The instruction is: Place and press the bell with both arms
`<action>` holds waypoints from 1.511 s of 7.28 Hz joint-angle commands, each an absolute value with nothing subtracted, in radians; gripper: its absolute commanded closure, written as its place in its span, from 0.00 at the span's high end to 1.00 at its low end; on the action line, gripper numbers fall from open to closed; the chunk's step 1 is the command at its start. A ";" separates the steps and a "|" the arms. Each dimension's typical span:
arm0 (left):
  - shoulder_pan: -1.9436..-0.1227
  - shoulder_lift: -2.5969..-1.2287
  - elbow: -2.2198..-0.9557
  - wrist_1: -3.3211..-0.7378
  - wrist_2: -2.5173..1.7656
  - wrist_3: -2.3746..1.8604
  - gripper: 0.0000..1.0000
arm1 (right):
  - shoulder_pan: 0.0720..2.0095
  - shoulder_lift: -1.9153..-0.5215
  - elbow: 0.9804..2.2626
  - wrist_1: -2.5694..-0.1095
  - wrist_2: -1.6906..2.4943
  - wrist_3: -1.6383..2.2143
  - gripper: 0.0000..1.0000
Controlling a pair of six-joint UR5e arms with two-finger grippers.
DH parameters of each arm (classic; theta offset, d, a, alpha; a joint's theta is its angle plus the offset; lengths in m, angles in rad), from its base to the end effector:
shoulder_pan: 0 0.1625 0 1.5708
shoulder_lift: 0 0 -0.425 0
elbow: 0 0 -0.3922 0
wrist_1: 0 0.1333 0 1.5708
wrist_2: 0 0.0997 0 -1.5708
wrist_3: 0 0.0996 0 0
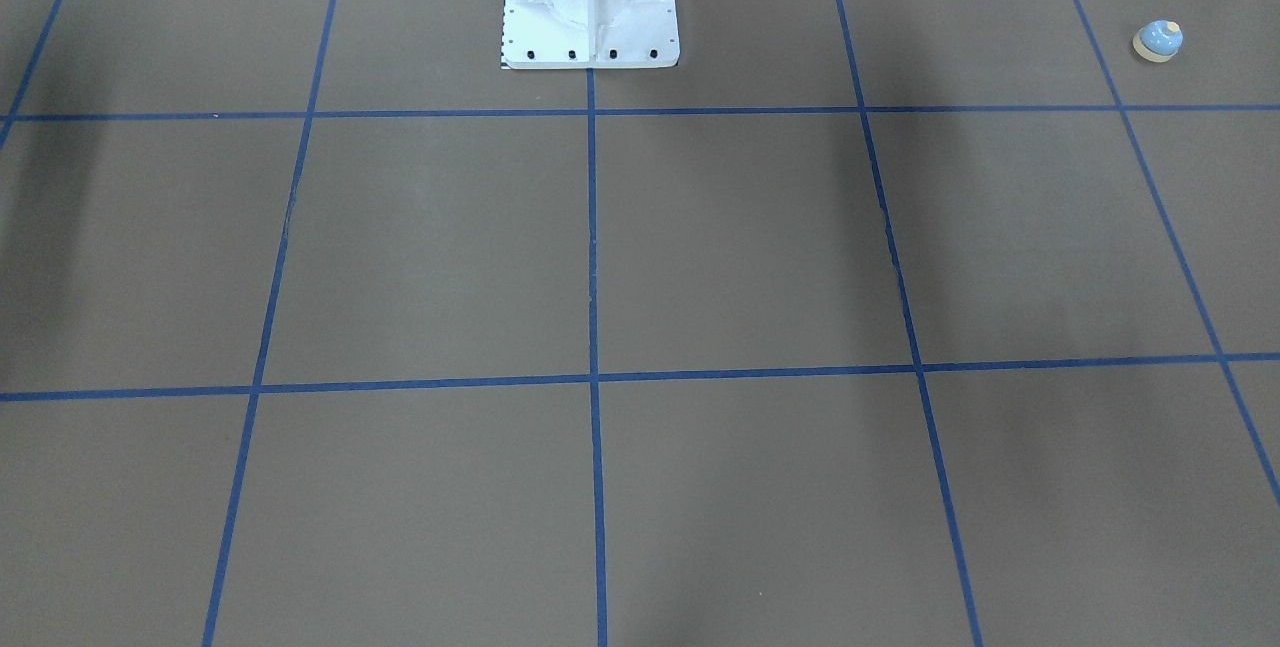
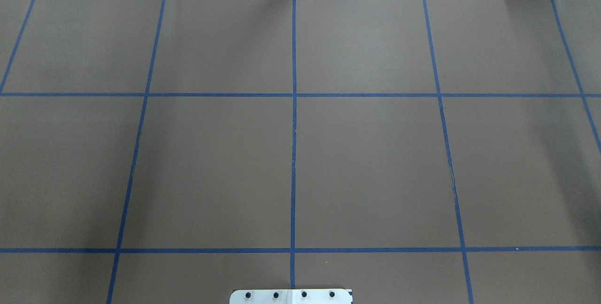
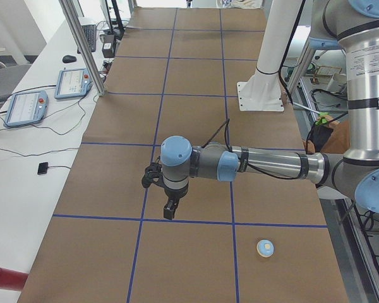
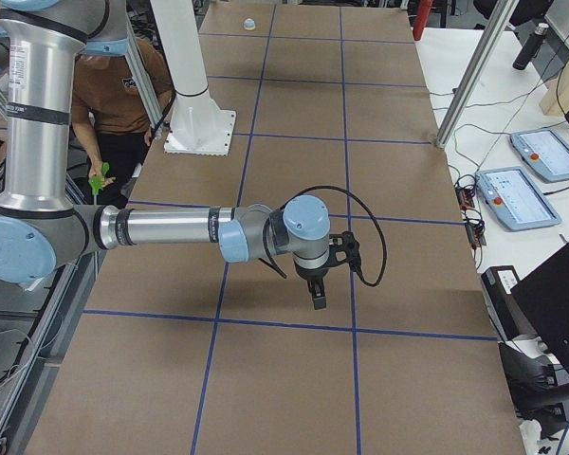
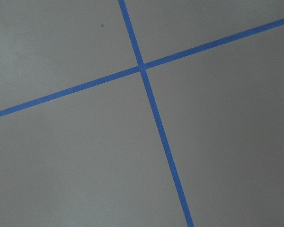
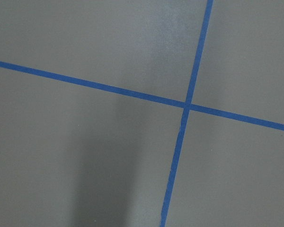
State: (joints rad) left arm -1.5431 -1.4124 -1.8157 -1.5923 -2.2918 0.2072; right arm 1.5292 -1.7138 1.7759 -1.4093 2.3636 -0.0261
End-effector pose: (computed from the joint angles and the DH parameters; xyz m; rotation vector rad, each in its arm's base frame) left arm -0.0556 -0.4326 0.6119 0.1679 0.7102 0.2634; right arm 0.0439 -0.4458 0.6049 0.2058 -0.7916 -0.1525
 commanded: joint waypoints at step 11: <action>-1.546 -1.298 -1.856 -1.597 -2.295 0.276 1.00 | 1.529 -1.712 1.804 -1.401 2.370 -0.017 1.00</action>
